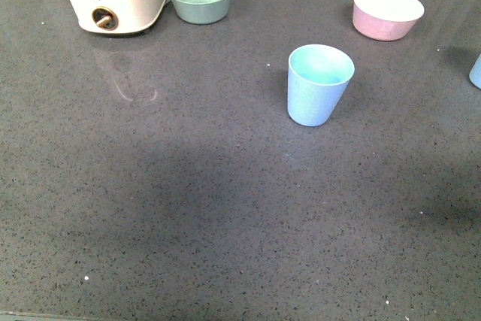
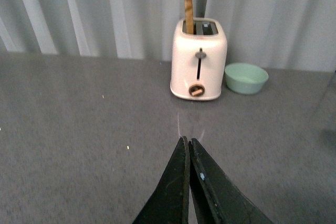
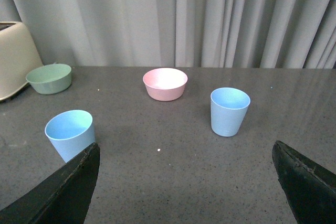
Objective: Stack blue cups with both arms
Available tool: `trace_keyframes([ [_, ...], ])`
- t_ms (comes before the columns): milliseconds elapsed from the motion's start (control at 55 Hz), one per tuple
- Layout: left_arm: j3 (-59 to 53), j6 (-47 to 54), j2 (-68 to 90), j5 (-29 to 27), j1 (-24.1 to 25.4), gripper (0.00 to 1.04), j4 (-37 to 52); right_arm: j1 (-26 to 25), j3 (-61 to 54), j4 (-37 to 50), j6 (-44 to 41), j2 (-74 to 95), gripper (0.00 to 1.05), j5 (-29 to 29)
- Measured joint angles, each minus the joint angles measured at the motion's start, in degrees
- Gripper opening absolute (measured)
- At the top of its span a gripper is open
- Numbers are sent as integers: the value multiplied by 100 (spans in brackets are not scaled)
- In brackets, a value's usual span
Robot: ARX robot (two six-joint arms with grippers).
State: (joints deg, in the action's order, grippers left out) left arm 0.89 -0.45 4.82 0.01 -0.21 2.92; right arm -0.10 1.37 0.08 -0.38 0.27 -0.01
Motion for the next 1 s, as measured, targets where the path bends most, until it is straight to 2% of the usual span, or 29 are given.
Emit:
trace_keyframes([
  [55,0,0,-295,0,0,2,-227,0,0,0,-2,0,96,2],
  [382,0,-2,-446,0,0,2,-278,0,0,0,-2,0,96,2],
  [436,0,0,-446,0,0,14,-280,-13,17,-42,52,33,96,-70],
  [527,0,0,-446,-2,0,30,-280,-656,581,-1305,339,1099,96,-1427],
  [582,0,0,-448,2,0,37,-280,-1040,767,-1250,273,1812,96,-1891],
  [655,0,0,-448,0,0,50,-280,-1606,1086,-599,-42,3012,96,-2345],
  [745,0,0,-448,-2,0,63,-282,-1963,1666,256,-678,4450,96,-2404],
  [836,0,0,-448,-2,0,79,-282,-2061,2391,693,-1270,5851,96,-2347],
  [891,0,0,-448,0,0,85,-282,-2052,2771,765,-1626,6509,96,-2308],
  [927,0,0,-448,0,0,93,-282,-2022,3174,680,-1888,7128,96,-2288],
  [1000,0,9,-446,0,0,97,-282,-1934,3882,431,-2413,8120,96,-2155],
])
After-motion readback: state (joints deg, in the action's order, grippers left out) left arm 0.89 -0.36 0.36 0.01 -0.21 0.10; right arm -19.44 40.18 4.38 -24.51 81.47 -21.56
